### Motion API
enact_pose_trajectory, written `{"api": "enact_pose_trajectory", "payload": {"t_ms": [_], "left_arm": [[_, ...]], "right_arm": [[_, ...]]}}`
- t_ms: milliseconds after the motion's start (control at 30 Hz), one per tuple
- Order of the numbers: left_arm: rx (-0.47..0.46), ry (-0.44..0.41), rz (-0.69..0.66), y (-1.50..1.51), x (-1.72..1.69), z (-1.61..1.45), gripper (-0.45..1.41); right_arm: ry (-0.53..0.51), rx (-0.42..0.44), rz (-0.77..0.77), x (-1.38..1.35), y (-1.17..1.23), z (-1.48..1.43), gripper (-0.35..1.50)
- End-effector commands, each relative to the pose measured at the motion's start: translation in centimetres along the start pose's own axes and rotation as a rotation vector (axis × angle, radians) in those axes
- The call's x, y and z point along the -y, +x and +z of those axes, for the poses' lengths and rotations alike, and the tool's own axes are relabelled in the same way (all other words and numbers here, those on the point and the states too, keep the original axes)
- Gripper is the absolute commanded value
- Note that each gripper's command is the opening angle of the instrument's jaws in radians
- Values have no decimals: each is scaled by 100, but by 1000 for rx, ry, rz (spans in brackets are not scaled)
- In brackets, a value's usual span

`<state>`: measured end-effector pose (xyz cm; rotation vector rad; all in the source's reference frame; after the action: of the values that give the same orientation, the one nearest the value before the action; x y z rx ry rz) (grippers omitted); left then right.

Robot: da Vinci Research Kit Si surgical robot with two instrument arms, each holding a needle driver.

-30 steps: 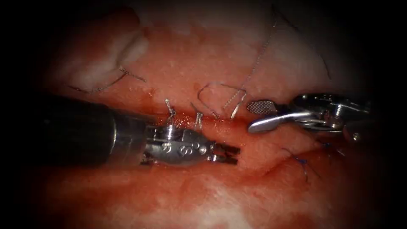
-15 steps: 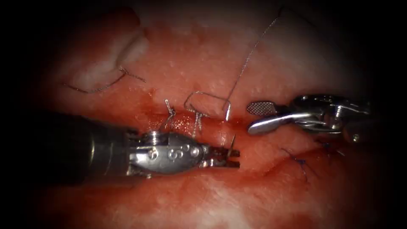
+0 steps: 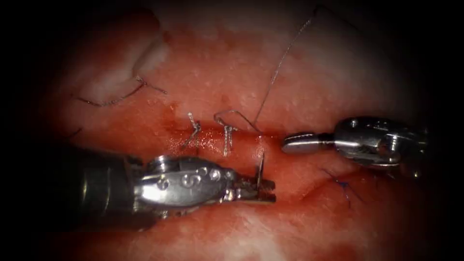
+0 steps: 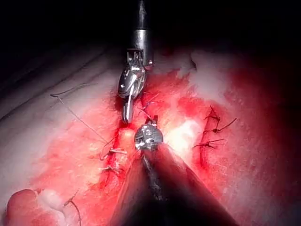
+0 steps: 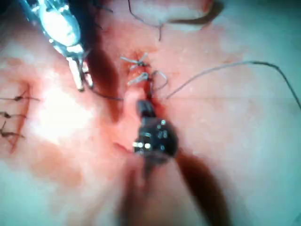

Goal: Wound Closure
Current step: Pull the needle through the skin with the left tool.

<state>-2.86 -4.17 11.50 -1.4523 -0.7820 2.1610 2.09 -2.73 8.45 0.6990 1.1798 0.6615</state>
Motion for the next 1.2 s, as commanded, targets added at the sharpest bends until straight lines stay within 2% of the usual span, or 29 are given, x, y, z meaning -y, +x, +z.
{"api": "enact_pose_trajectory", "payload": {"t_ms": [33,233,467,700,967,1200], "left_arm": [[0,-3,-2,-1,1,5,-45],[-3,-46,-11,12,-16,-2,-45],[-32,-114,-14,35,-48,5,-45],[-40,-151,-12,52,-60,-1,-45],[-48,-121,13,65,-58,-23,-45],[-58,-61,74,84,-55,-62,-45]], "right_arm": [[5,0,-1,7,-4,12,-35],[9,-2,-10,10,-12,30,-35],[-38,22,-34,-7,-25,52,-35],[-75,27,-46,-20,-35,53,-35],[-92,47,-57,-25,-43,56,-35],[-96,46,-61,-24,-49,58,-35]]}}
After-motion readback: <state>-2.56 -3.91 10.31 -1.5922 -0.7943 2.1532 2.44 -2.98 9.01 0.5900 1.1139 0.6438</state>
